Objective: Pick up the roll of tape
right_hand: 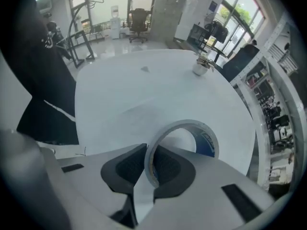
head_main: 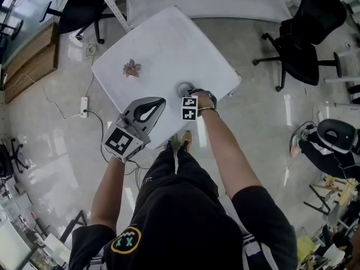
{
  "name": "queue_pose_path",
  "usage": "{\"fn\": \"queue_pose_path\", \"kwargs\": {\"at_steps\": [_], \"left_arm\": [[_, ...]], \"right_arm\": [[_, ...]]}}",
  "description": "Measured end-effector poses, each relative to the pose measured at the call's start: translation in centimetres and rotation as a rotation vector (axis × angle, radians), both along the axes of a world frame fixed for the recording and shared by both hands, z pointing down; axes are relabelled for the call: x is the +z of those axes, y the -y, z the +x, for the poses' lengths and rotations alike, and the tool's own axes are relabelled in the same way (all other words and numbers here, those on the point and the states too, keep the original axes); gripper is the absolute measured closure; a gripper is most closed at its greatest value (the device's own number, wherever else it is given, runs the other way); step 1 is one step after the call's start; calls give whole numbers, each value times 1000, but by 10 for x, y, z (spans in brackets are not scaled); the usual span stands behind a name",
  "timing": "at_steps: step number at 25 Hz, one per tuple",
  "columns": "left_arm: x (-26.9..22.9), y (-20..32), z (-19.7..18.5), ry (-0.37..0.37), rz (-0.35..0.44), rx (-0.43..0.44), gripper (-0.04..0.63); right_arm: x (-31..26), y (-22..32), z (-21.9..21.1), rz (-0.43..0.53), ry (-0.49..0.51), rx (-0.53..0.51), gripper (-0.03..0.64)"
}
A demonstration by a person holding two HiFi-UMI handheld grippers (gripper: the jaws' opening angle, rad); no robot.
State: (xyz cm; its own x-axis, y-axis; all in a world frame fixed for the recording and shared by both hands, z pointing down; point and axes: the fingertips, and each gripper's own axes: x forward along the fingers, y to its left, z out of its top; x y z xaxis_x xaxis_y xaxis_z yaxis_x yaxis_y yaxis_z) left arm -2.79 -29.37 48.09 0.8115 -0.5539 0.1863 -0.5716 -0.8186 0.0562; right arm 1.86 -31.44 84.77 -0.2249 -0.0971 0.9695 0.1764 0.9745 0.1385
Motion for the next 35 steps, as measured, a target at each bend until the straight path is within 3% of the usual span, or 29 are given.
{"fn": "queue_pose_path", "kwargs": {"at_steps": [7,21,35], "left_arm": [[-12,-8,2,-11,6,-14,580],[-24,-18,1,-13,36,-19,580],[-34,-24,-16,-17,54,-20,580]], "right_arm": [[-26,-2,-16,-30,141,139,552],[-76,-23,-21,5,252,195,552],[-184,-22,-42,75,541,358,552]]}}
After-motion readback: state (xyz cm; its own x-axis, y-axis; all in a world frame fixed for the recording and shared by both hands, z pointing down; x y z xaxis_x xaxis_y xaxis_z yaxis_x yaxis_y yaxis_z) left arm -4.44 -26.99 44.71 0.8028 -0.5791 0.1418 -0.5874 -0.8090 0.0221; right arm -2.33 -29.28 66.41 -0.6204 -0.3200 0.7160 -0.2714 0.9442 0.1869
